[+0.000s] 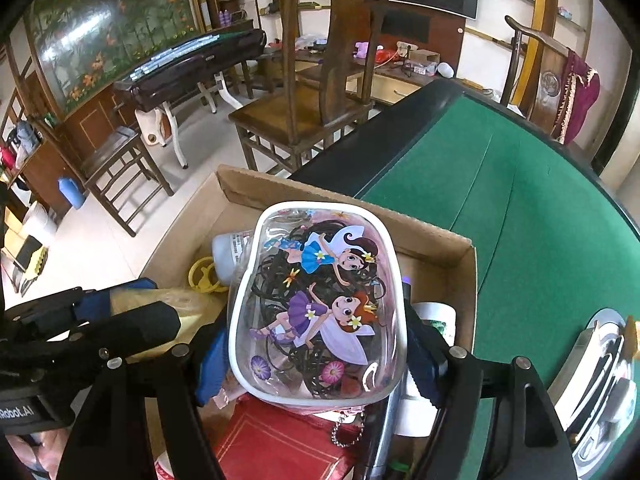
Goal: Organize objects
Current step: 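Lower the pouch and tin into the tray and open both grippers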
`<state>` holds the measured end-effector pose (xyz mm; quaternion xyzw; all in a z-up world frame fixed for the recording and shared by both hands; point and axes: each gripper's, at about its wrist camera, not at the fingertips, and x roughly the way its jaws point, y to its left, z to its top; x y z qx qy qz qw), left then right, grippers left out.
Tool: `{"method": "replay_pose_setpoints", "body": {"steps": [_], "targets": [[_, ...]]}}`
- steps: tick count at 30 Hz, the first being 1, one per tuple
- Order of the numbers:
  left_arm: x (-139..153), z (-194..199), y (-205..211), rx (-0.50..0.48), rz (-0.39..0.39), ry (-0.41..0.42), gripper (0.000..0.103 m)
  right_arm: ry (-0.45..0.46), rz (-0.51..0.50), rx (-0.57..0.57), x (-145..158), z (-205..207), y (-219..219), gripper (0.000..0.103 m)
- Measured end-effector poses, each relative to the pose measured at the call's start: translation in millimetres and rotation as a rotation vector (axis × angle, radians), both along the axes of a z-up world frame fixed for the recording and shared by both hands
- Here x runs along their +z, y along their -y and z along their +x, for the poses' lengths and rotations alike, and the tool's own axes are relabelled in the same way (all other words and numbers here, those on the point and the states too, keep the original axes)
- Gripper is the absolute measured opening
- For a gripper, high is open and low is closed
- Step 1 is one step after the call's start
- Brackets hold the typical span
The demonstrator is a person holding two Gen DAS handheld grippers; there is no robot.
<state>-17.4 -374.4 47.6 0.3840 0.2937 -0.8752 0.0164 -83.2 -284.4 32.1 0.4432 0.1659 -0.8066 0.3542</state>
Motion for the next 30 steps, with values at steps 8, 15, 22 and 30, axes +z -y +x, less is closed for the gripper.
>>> {"method": "replay_pose_setpoints", "body": {"steps": [8,15,22,30], "targets": [[6.2,10.4,-1.0,-0.002,0.011,0.0,0.046,0.002,-0.032,0.017,12.2,10.2,-22.3,0.081],[26.8,22.2,-24.5,-0.028,-0.022,-0.041,0.047,0.034,-0.119,0.015,29.6,20.7,-51.1,0.082],[39.8,31.2,-38.3,0.014,-0.038,-0.064,0.047,0.164,-0.19,0.05,18.0,28.3,-45.2,0.083],[41.6,41.1,-35.9,0.064,-0.036,-0.041,0.047,0.199,-0.311,0.064,34.6,37.0,-91.7,0.083]]}}
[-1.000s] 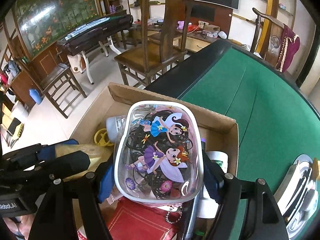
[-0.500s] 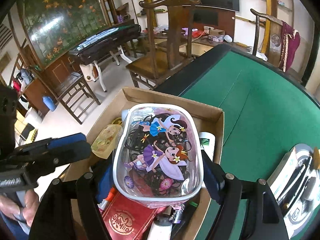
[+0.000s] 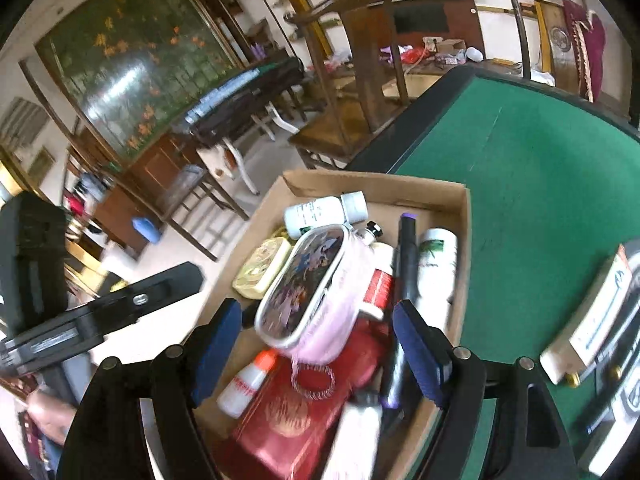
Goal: Organize objects
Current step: 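Lower the pouch and tin into the tray and open both grippers, then move both grippers back to the pile, then grasp the white charger with the right gripper while the left grasps the toothpaste box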
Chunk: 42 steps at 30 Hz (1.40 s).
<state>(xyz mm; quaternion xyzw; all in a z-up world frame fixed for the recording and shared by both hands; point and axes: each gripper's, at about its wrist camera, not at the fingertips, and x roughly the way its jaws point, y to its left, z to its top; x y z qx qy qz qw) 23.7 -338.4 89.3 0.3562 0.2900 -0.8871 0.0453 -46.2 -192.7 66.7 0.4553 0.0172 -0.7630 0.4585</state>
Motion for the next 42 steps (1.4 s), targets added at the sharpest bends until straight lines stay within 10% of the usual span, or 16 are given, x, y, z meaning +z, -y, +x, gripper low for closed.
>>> {"method": "replay_pose_setpoints", "body": {"steps": [18,27,33,38,42], "targets": [[-2.4,-60.0,-192.9,-0.344,-0.091,0.023,0.047,0.075,-0.116,-0.381,-40.8,-38.8,-296.5,0.087],[-35.0,-101.3,-246.9,-0.402,-0.067,0.077,0.047,0.123,-0.154,-0.261,-67.5,-62.7,-274.4,0.087],[-26.5,-124.5,-232.7,-0.367,-0.105,0.095,0.047,0.004,0.008,-0.028,-62.9,-22.2,-233.1,0.085],[-25.3,-162.1,-231.0,-0.371,-0.187,0.155,0.047,-0.132,0.156,-0.04,-64.0,-0.1,-218.9,0.052],[-36.5,-197.3,-250.0,-0.435,-0.278,0.227,0.047,-0.13,0.15,-0.054,-66.7,1.7,-222.2,0.052]]}}
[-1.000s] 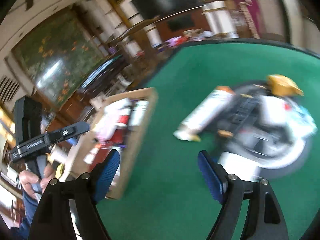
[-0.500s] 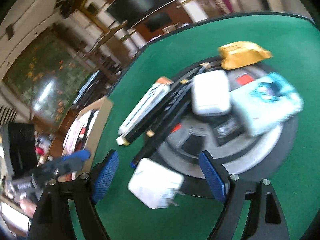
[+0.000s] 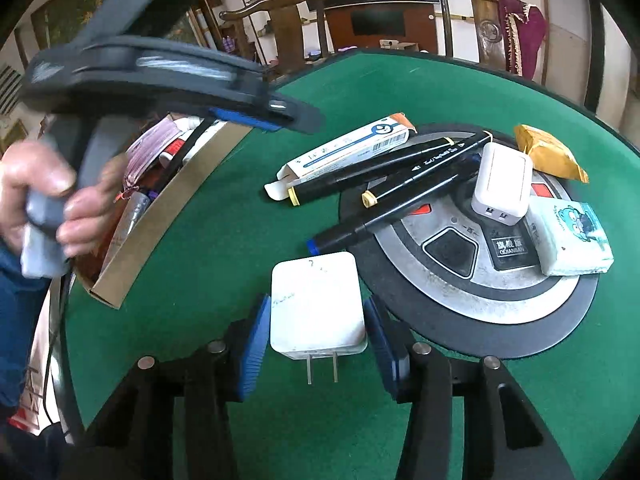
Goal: Organize objects
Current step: 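Grasp the white charger with the right gripper while the left grasps the toothpaste box, then carry the white charger and toothpaste box toward the cardboard tray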
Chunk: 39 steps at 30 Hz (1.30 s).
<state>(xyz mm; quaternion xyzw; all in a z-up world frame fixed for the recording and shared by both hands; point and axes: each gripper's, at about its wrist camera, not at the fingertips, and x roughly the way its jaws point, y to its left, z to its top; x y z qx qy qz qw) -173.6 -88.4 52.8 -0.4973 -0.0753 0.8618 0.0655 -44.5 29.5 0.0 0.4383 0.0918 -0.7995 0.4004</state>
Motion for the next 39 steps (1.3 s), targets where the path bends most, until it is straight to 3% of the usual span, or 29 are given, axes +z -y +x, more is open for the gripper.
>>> {"method": "replay_pose_setpoints", "body": {"steps": [6,15,16,17,19,24,26,30,34,39], "targets": [[-15.1,-29.2,-24.1,-0.047,-0.2,0.029,0.047,-0.036,0.032,-0.007,-3.6,-3.7,-0.6,0.052],[-44.6,-55.6,-29.7,-0.03,-0.243,0.063,0.046,-0.066,0.038,-0.024,-10.7,-3.9,2.6,0.052],[-46.4,-54.7,-27.5,-0.014,-0.216,0.047,0.038,-0.065,0.035,-0.034,-12.1,-4.6,2.3,0.051],[-47.8,-53.6,-26.7,-0.005,-0.192,0.042,0.019,-0.063,0.034,-0.05,-12.6,-5.2,1.0,0.051],[-48.3,-49.8,-25.9,0.029,-0.204,0.042,0.016,-0.061,0.029,-0.07,-11.5,-5.6,-2.0,0.05],[-38.5,-12.9,-17.5,0.107,-0.124,-0.032,0.016,-0.062,0.021,-0.09,-4.2,-4.8,-3.2,0.049],[-27.0,11.8,-13.0,0.12,-0.076,-0.092,0.016,-0.068,0.023,-0.105,-2.4,-4.7,-3.9,0.049],[-13.8,60.8,-14.0,0.13,-0.054,-0.205,0.016,-0.083,0.008,-0.148,4.0,-6.6,-9.7,0.049],[-5.2,99.1,-16.5,0.153,-0.062,-0.285,0.016,-0.096,-0.022,-0.211,13.8,-9.0,-17.1,0.049],[-1.2,109.7,-23.7,0.161,-0.131,-0.368,0.016,-0.131,-0.06,-0.271,29.2,-3.4,-20.3,0.049]]}}
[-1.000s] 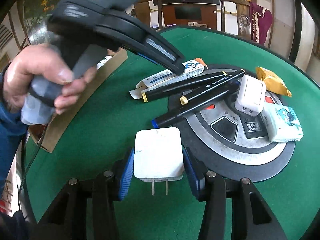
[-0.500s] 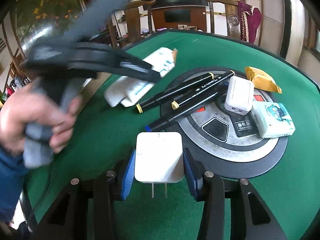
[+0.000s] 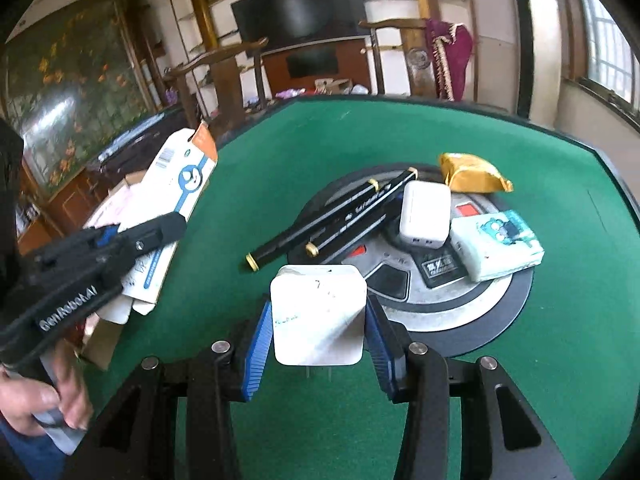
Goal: Organize objects
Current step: 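Carry the white charger and toothpaste box toward the cardboard tray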
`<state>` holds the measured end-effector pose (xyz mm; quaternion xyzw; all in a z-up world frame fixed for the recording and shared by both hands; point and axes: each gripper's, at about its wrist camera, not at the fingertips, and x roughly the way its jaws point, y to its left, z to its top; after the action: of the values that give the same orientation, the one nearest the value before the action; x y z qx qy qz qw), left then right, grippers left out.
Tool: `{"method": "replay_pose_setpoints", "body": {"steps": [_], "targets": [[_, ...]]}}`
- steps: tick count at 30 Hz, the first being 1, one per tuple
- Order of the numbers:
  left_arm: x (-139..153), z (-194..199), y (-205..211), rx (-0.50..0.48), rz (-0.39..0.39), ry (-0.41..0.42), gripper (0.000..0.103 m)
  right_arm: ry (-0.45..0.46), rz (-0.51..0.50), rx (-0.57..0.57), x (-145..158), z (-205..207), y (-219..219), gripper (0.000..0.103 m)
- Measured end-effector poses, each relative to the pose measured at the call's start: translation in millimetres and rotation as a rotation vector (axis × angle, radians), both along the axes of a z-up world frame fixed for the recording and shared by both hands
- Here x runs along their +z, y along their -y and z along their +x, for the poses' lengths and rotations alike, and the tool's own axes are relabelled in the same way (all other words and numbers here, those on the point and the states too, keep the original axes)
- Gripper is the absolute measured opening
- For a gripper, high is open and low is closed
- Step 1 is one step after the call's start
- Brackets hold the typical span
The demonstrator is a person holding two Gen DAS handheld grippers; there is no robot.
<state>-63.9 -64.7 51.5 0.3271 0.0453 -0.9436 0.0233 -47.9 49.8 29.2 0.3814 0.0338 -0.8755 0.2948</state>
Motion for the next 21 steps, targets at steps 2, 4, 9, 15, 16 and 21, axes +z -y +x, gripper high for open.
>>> {"method": "replay_pose_setpoints", "body": {"steps": [2,4,9,15,16,21], "targets": [[1.7,3.0,-2.2,0.001,-0.016,-0.015,0.016,-0.016,-0.007,-0.011,5.2,4.4,-0.5,0.049],[0.0,5.2,-2.6,0.009,-0.032,-0.023,0.016,-0.022,-0.022,-0.015,9.3,9.9,-1.2,0.049],[-0.8,8.6,-5.0,0.002,-0.064,-0.027,0.016,-0.017,-0.041,-0.017,11.8,11.9,-1.9,0.049],[1.7,13.0,-6.0,0.003,-0.084,-0.041,0.016,-0.009,-0.055,-0.019,12.0,13.0,-1.3,0.049],[2.0,13.3,-6.7,0.004,-0.087,-0.043,0.016,-0.011,-0.058,-0.02,13.3,14.2,-1.3,0.049],[3.5,15.2,-8.0,0.0,-0.088,-0.047,0.016,-0.02,-0.078,-0.022,18.7,19.9,-1.5,0.049]]}}
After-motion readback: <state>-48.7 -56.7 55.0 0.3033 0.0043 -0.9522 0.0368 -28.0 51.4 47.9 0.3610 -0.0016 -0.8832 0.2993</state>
